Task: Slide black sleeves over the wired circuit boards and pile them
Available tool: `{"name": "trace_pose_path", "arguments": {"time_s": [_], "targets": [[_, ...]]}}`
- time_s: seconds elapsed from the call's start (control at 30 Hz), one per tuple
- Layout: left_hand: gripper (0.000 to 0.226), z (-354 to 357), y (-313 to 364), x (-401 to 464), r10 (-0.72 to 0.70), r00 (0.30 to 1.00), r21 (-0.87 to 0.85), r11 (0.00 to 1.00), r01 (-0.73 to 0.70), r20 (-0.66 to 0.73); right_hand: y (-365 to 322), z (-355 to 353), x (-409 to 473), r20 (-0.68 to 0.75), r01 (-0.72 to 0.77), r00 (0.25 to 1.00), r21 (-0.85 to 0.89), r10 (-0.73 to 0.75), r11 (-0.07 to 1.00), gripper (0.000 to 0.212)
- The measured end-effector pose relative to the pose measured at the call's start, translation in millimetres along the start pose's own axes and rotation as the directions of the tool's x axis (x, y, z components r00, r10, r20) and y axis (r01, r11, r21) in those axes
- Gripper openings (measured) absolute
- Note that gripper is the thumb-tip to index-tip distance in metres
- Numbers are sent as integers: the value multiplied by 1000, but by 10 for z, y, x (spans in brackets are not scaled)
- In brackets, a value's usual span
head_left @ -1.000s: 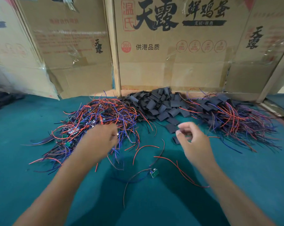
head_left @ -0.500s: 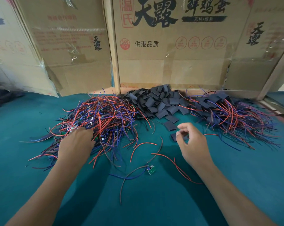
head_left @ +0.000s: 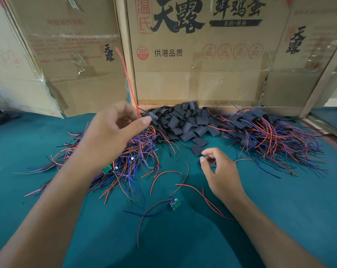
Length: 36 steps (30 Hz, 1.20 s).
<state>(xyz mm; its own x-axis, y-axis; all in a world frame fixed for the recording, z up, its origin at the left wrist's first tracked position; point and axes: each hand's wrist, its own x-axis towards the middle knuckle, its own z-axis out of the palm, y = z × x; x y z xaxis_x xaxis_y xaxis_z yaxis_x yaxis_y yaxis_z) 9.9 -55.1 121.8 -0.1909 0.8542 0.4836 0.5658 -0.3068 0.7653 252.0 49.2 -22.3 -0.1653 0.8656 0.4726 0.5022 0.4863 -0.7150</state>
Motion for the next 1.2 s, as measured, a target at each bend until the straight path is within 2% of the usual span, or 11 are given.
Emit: {"name": "trace_pose_path", "arguments": {"time_s": [0.07,0.1,0.2,0.27,0.43,0.6,0.77,0.97,1.07,1.13,1.2], "targets": [[31,232,-14,29,-63,997,-328,941,76,53,-72,-2,-5,-15,-19,1000,147,22,989,5],[33,360,-44,28,-103,992,-445,887,125,74,-134,-5,-10,-6,-64,998,324,70,944,9],[32,724,-172,-11,-212,976,-616,761,201,56,-346,-32,-30,207,-250,968,821,140,513,24],[37,893,-251,-46,-266,964,-652,727,216,22,-402,-26,-73,336,-333,939,840,71,430,32],[48,1092,-345,-152,-289,957,-602,769,213,-30,-477,49,-199,519,-444,855,746,-16,496,22],[47,1174,-350,-275,-363,930,-503,816,285,-62,-509,139,-243,523,-477,850,713,64,514,10],[36,1133,-358,-288,-310,951,-474,840,266,-15,-476,86,-200,491,-473,865,727,106,497,19],[20,1088,-413,-263,-222,975,-295,932,210,-8,-423,30,-141,458,-462,876,713,148,528,9],[22,1059,-447,-280,-6,998,104,994,13,-67,-399,-16,-103,428,-417,893,668,139,617,9],[21,1030,-476,-277,226,974,364,907,-213,7,-373,-60,-77,428,-383,896,617,116,687,9],[35,1005,-532,-257,314,938,455,820,-346,148,-353,-113,-57,465,-376,881,563,94,736,9]]}}
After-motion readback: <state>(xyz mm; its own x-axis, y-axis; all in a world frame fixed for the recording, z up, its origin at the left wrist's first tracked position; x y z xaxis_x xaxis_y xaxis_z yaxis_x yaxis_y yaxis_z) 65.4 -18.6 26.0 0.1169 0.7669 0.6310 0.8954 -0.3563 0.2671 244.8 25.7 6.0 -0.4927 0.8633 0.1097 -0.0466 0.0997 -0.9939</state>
